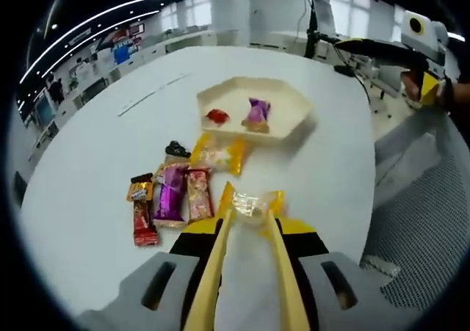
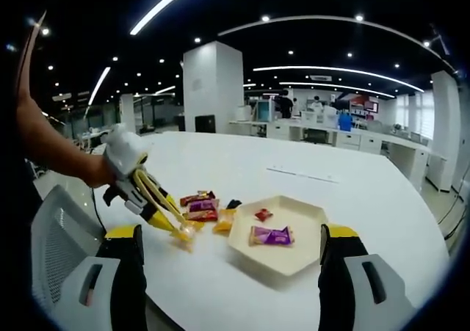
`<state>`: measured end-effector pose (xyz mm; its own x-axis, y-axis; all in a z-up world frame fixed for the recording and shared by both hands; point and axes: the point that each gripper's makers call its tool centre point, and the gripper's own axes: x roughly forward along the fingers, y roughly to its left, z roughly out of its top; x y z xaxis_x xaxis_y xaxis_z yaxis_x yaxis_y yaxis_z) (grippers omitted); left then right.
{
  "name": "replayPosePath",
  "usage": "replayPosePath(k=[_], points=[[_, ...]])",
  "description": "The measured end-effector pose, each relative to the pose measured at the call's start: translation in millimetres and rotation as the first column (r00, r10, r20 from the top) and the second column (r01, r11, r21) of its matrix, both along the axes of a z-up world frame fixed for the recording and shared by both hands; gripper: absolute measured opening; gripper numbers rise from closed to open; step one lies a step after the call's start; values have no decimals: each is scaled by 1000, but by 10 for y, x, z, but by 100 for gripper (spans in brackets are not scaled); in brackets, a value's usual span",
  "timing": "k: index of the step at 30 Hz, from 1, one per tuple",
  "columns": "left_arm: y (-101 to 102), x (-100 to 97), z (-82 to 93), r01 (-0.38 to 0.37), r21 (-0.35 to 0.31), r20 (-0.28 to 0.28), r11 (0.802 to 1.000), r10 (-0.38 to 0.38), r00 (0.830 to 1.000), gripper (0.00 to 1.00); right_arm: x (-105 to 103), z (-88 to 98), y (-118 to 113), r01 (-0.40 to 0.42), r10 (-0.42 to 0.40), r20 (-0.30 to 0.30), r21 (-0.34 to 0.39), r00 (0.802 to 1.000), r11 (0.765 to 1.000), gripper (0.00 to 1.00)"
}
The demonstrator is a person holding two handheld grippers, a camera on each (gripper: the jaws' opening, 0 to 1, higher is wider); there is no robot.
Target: Place the target food into the container with the food tongs after gripping and lifting it, then release it inside without dropping or visibly crushing the food.
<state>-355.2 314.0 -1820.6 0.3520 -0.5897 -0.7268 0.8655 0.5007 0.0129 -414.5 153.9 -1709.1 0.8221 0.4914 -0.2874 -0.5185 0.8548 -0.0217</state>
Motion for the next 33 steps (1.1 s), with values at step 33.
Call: replayPosePath(k=[33], points=[[-170, 221, 75, -209, 27, -59, 977, 211, 976, 25, 8, -14, -13, 6, -6, -5, -4, 1000, 1000, 98]])
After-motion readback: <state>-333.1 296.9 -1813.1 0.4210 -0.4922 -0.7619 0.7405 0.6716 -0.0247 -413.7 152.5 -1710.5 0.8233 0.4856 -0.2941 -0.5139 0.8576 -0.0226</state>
